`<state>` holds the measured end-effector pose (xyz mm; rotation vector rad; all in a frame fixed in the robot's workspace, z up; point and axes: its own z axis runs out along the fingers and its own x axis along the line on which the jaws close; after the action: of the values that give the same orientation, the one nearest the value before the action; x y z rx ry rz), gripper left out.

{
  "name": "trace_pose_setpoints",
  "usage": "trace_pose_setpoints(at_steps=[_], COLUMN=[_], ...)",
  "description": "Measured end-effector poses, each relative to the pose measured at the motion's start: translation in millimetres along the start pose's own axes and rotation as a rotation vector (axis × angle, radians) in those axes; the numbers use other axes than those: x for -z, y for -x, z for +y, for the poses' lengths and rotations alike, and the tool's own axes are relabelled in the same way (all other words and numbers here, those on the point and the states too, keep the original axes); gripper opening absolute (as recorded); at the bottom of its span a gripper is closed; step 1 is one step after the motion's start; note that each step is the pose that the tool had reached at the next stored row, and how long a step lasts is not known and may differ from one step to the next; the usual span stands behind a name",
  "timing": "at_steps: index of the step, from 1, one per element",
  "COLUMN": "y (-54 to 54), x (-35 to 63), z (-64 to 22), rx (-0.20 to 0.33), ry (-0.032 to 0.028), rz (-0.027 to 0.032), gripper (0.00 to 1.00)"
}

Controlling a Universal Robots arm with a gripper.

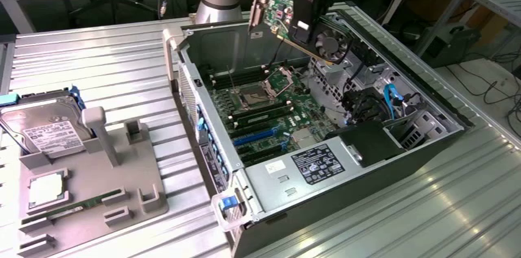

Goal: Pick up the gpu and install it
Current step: 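Insert the gpu into the slot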

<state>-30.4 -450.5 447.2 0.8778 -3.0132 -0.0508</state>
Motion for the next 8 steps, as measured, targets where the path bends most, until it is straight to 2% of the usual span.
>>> trace_pose_setpoints(at_steps=[8], y=[-0.1], x=[0.0], z=[-0.1], rx=[0.038], ry=[0.0004], rz=[0.0011], gripper=[0.28])
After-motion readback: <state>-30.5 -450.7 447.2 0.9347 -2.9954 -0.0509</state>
